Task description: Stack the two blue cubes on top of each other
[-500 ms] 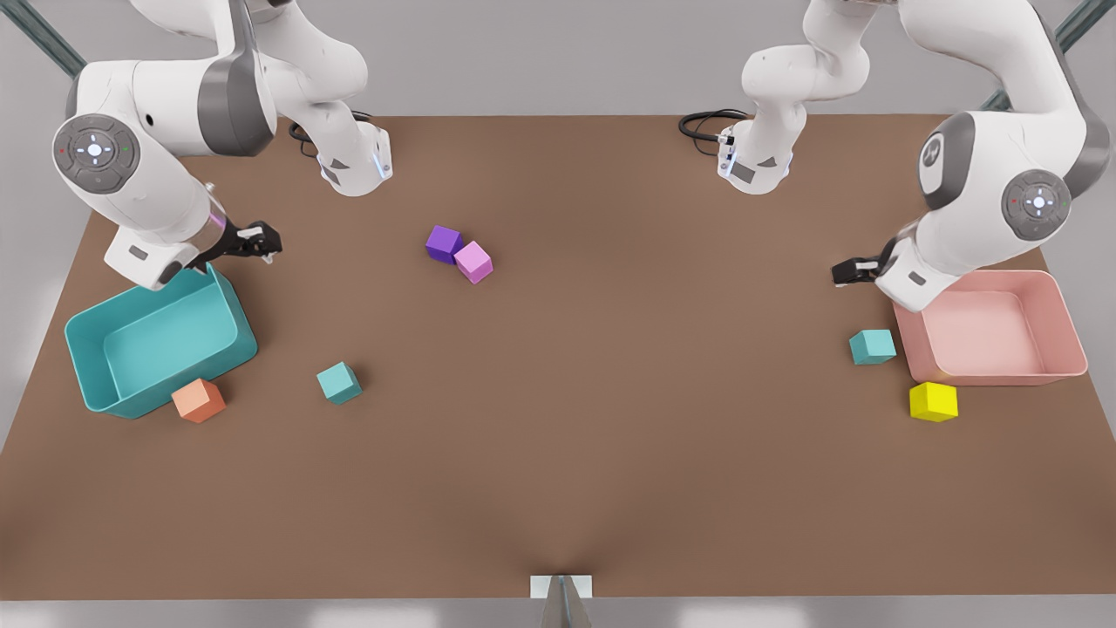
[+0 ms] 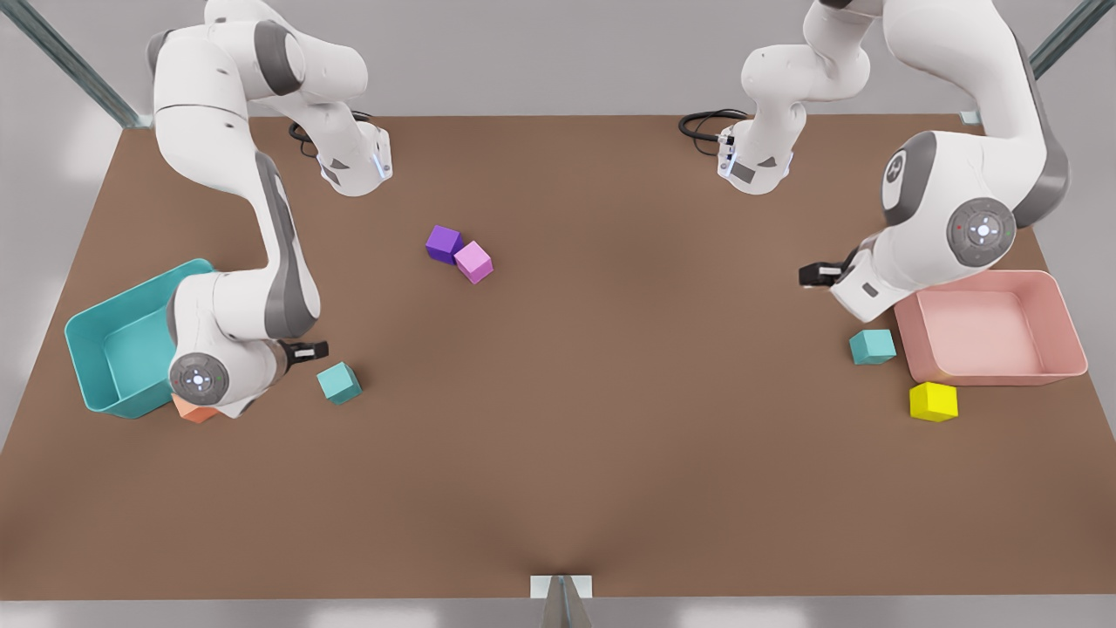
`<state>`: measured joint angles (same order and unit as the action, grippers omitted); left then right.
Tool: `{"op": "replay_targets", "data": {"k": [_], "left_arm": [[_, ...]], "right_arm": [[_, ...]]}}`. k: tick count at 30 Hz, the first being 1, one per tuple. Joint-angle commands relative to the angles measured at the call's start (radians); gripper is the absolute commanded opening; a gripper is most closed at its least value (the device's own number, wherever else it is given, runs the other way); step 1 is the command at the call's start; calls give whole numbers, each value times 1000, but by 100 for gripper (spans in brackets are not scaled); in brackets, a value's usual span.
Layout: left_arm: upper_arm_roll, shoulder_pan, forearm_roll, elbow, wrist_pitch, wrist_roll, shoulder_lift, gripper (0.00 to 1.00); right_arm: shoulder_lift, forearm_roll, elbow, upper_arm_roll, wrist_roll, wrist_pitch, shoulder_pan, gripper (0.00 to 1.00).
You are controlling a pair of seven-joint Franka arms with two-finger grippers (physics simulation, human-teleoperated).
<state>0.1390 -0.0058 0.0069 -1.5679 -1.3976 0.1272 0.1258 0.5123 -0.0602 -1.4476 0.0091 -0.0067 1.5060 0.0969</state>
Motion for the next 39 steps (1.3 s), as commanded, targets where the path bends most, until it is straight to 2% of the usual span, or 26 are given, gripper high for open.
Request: {"op": "replay_targets", "data": {"k": [1,4,8,19,24,27,32,39], "left_arm": [[1,-3,-2,5,28,-14,0,100],[2,-8,-4,3,28,-11,2,100],[1,-3,-4,3,28,-12,9,100],[1,-2,-4,3,42,-17,21,100],[-1,-2,-4,3,42,-17,23,100],[-1,-2,-4,3,42,-17,23,100],[1,3,-4,3,42,-17,28,100],[-1,3,-4,3,42,-17,28,100]], "right_arm": [[37,25,-16,-1,309,151,-5,100],[69,88,-34,-4,315,259,-22,100],[-12,88,-198,-8,577,479,-52,99],[-6,103,-258,-8,651,517,-71,99],[-75,105,-461,-8,768,704,-75,100],[-64,114,-462,-6,872,714,-77,100],[-47,194,-453,-6,924,711,-75,100],[-17,195,-436,-6,967,703,-75,99]]}}
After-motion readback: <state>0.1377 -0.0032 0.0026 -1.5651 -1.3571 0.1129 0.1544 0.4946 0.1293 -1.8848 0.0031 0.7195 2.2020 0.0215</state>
